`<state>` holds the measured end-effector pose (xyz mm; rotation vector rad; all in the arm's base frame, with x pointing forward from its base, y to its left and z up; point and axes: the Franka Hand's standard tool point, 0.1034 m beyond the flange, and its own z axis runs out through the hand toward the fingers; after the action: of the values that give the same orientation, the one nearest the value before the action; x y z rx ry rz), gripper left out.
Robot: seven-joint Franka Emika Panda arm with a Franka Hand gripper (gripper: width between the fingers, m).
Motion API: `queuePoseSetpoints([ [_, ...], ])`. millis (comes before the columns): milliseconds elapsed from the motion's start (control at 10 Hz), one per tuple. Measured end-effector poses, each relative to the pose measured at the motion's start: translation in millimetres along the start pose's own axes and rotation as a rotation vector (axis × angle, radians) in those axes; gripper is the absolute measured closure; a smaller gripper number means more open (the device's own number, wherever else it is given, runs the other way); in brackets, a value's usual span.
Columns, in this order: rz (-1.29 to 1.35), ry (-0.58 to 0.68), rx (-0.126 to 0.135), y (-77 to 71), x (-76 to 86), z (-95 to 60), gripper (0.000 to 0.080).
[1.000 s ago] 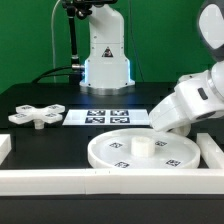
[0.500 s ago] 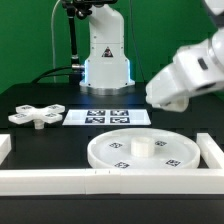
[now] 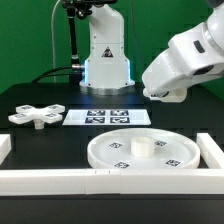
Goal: Assemble round table
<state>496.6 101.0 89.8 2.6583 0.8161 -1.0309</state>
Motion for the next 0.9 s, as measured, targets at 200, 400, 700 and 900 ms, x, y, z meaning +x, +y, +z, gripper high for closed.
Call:
queuePoseSetpoints([
  [200,0.055,0.101,0.032,14.8,-15.7,-15.5,0.0390],
  [400,0.123,0.210,0.094,22.2,-18.4,-31.1,0.0390],
  [700,0.130,0.422,0.048,28.0,-9.9,-34.4,0.0390],
  [900,0.181,0.532,0.093,30.0,-8.0,-32.8,0.0390],
])
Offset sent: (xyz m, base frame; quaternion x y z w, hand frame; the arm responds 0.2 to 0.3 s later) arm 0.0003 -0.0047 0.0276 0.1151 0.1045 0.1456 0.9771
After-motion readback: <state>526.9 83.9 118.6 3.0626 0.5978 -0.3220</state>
